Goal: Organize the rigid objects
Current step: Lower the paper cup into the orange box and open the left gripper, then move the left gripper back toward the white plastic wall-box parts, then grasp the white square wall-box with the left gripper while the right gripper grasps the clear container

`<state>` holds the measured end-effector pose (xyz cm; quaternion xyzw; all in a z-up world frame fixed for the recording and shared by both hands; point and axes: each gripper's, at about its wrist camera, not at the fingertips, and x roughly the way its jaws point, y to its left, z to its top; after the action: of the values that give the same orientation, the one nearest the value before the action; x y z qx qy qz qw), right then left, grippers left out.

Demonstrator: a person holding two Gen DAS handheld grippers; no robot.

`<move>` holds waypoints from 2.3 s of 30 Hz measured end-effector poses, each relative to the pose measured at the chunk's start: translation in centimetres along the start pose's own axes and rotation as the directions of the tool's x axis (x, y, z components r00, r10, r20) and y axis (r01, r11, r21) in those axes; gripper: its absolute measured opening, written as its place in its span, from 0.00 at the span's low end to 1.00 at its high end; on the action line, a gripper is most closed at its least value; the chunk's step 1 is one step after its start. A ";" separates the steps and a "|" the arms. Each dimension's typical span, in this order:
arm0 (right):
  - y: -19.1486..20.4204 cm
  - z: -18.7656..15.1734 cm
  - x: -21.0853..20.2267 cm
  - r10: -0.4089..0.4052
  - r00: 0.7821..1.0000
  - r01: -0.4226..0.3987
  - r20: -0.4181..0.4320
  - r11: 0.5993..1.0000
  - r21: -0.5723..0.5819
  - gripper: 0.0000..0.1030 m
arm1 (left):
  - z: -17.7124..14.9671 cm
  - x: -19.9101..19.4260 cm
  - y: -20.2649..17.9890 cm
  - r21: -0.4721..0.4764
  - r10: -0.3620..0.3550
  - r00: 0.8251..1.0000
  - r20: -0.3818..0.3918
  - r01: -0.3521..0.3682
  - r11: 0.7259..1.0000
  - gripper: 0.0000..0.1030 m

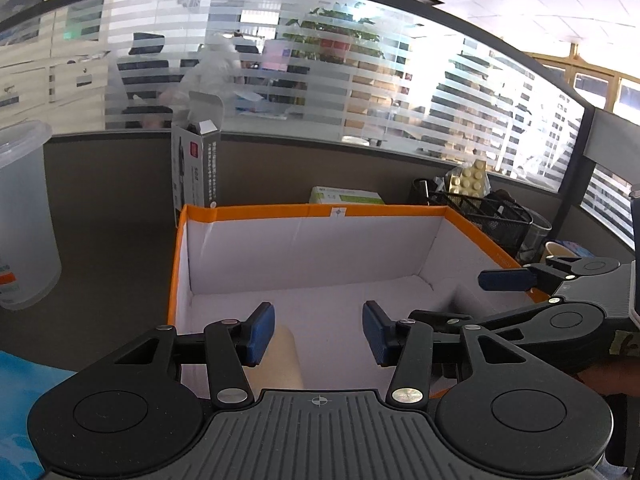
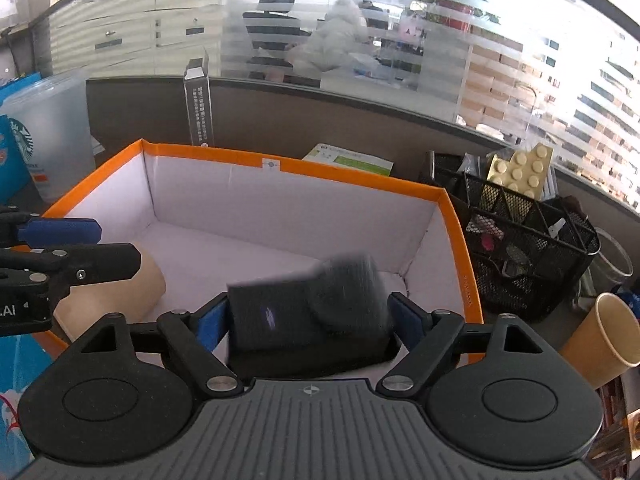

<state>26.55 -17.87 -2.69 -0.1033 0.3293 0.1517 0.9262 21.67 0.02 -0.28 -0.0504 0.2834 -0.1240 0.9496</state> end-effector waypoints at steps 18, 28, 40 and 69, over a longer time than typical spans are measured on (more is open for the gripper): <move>-5.0 -3.1 -27.0 0.457 0.219 -0.974 0.862 0.160 0.162 1.00 | -3.2 -8.2 3.4 -0.077 0.059 0.994 0.091 -0.052 0.996 0.64; 1.3 -4.0 -34.0 0.462 0.284 -0.946 0.840 0.276 0.168 1.00 | -5.5 -9.1 3.4 -0.075 0.027 0.998 0.059 -0.022 0.997 0.65; 1.3 -5.2 -35.2 0.411 0.256 -0.940 0.875 0.315 0.127 1.00 | -7.4 -8.3 1.8 0.014 0.008 1.000 0.011 -0.008 1.000 0.70; -1.4 -17.0 -13.6 -0.101 0.976 0.079 0.191 0.990 0.117 1.00 | -9.8 -5.5 -2.4 -0.019 0.141 0.990 -0.024 -0.141 0.990 0.98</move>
<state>7.12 -27.04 -6.80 -0.0521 0.2388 0.1009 0.9644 11.27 -1.12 -5.15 -0.0385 0.2980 -0.0544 0.9522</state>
